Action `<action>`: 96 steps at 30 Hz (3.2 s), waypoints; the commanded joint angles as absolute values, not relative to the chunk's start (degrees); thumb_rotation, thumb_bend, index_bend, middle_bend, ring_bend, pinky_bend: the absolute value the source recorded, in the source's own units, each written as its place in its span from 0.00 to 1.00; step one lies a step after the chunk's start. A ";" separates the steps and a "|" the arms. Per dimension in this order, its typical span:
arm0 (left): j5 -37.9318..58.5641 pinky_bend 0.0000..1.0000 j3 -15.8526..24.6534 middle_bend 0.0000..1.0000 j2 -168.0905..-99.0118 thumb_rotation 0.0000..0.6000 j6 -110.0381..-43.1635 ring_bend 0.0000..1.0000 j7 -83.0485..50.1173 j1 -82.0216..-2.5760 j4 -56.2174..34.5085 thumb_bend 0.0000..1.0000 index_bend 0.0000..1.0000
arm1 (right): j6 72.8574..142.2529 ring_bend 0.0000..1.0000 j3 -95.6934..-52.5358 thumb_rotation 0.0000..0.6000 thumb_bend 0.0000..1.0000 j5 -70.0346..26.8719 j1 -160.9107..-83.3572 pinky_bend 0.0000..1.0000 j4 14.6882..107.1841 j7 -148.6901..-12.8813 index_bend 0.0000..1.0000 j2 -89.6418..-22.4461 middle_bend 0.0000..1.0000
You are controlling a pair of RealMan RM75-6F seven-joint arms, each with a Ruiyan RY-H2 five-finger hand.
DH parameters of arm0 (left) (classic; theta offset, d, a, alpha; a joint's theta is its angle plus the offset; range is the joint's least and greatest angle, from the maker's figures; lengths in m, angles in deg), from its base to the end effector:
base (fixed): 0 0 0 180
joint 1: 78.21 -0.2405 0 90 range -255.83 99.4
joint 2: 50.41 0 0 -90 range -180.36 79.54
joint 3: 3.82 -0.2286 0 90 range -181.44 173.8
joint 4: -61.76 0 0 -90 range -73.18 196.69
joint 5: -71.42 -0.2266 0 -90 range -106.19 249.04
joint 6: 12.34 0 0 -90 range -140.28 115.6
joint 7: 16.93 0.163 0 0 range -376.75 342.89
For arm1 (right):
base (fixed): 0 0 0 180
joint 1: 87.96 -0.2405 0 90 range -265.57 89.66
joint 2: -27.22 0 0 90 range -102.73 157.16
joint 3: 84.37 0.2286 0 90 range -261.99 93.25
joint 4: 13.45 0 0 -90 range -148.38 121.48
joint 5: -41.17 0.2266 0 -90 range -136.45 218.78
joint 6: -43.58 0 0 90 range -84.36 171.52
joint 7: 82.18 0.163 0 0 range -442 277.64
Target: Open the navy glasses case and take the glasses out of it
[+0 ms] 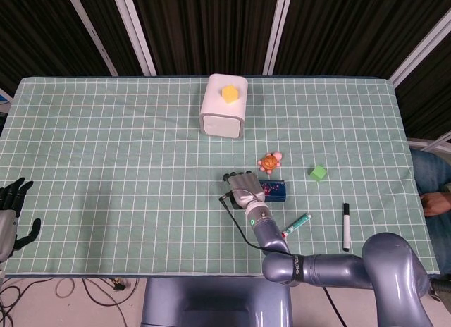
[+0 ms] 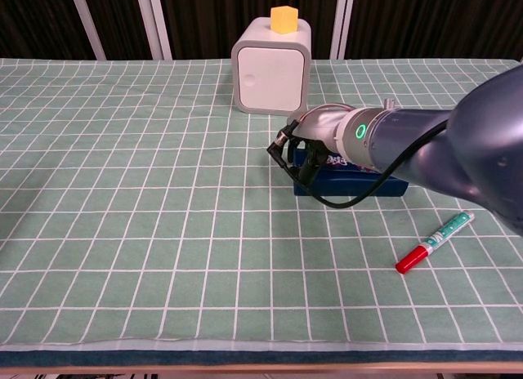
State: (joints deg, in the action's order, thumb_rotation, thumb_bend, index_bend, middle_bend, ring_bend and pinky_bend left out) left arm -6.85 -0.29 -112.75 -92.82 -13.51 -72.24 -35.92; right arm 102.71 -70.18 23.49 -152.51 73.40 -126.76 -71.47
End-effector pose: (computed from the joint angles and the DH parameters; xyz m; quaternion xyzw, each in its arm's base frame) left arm -0.2954 0.2047 0.1285 -0.5732 -0.4340 -0.3533 0.5985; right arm -0.0384 -0.3490 -0.0963 0.7406 -0.4558 0.2579 0.4211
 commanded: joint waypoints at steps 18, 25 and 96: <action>-6.74 0.00 -0.33 0.00 -112.63 1.00 -92.76 0.00 -13.68 -72.28 -36.12 0.43 0.05 | 101.23 0.53 -70.14 1.00 0.62 24.45 -152.38 0.32 72.94 -127.11 0.29 -70.48 0.30; -6.76 0.00 -0.33 0.00 -112.62 1.00 -92.78 0.00 -13.76 -72.29 -36.14 0.43 0.05 | 100.72 0.57 -70.30 1.00 0.55 25.30 -152.65 0.32 72.64 -127.57 0.29 -70.34 0.30; -6.49 0.00 -0.41 0.00 -112.48 1.00 -92.67 0.00 -13.68 -72.41 -36.47 0.44 0.05 | 102.73 0.26 -73.27 1.00 0.35 25.71 -153.60 0.26 74.23 -132.88 0.30 -66.94 0.24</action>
State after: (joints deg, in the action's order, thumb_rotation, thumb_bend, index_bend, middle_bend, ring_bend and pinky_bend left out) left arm -6.49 -0.41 -112.48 -92.67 -13.68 -72.41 -36.47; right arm 102.79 -73.14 25.63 -153.55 74.19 -132.73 -67.01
